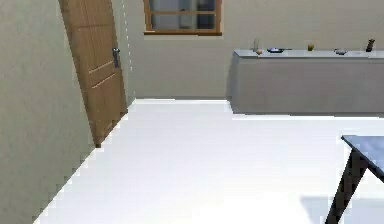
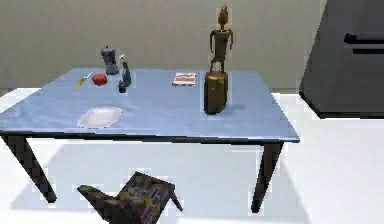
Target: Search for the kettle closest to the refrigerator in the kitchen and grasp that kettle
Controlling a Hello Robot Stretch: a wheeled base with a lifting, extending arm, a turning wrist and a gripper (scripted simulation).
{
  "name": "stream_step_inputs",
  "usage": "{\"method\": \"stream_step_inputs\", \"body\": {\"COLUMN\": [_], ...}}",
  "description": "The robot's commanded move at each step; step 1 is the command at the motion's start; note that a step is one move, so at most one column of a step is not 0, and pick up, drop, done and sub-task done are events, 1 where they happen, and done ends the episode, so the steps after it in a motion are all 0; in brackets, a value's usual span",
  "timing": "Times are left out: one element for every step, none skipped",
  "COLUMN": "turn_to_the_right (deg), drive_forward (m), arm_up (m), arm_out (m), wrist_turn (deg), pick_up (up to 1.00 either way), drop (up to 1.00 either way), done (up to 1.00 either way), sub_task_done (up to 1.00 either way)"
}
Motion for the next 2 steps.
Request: {"method": "stream_step_inputs", "body": {"turn_to_the_right": [0.0,33.0], "drive_forward": [0.45,0.0], "arm_up": [0.0,0.0], "arm_out": [0.0,0.0], "wrist_turn": [0.0,0.0], "pick_up": [0.0,0.0], "drop": [0.0,0.0], "done": [0.0,0.0], "sub_task_done": [0.0,0.0]}}
